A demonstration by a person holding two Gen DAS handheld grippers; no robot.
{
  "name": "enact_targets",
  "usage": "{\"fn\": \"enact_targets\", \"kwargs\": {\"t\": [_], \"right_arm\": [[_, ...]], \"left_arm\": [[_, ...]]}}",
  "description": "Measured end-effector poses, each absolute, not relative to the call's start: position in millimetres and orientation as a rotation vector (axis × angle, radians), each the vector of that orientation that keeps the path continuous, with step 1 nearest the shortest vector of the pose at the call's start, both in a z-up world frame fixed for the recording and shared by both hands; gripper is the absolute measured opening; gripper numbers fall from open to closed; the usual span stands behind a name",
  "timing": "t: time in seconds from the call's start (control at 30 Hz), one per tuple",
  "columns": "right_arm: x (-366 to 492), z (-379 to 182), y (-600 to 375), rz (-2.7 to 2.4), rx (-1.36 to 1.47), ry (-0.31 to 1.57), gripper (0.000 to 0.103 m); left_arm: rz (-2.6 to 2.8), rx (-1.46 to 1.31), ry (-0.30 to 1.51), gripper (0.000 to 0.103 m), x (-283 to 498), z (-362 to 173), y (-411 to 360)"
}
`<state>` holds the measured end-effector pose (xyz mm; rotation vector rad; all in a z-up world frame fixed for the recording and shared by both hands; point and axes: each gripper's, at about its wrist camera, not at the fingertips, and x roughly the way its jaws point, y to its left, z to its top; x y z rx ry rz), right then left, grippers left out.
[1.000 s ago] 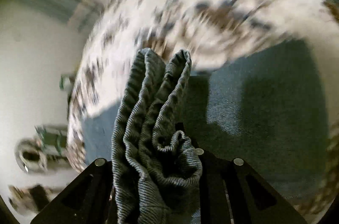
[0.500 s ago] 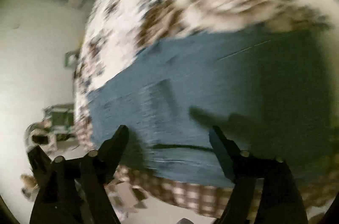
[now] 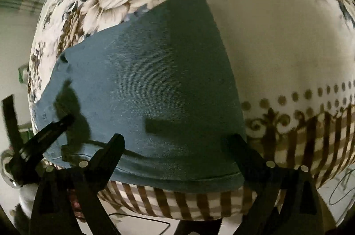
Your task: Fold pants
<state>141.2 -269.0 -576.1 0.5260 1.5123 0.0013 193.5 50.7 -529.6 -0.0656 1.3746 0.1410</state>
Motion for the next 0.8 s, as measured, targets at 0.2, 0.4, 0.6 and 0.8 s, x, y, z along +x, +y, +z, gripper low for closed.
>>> {"fn": "enact_targets", "kwargs": {"t": [0.2, 0.4, 0.6, 0.8], "right_arm": [[148.1, -556.7, -240.3, 0.113, 0.540, 1.468, 0.069], [153.5, -593.7, -205.5, 0.192, 0.555, 1.605, 0.028], [130.2, -592.5, -199.9, 0.250, 0.517, 1.643, 0.028], [122.5, -593.5, -199.1, 0.283, 0.502, 1.678, 0.028]], "left_arm": [[0.233, -0.264, 1.410, 0.003, 180.9, -522.9, 106.8], [0.076, -0.460, 1.338, 0.031, 179.4, -487.9, 88.3], [-0.060, -0.284, 1.465, 0.040, 176.8, -519.7, 25.7], [-0.099, -0.156, 1.490, 0.040, 137.1, -527.3, 21.1]]}}
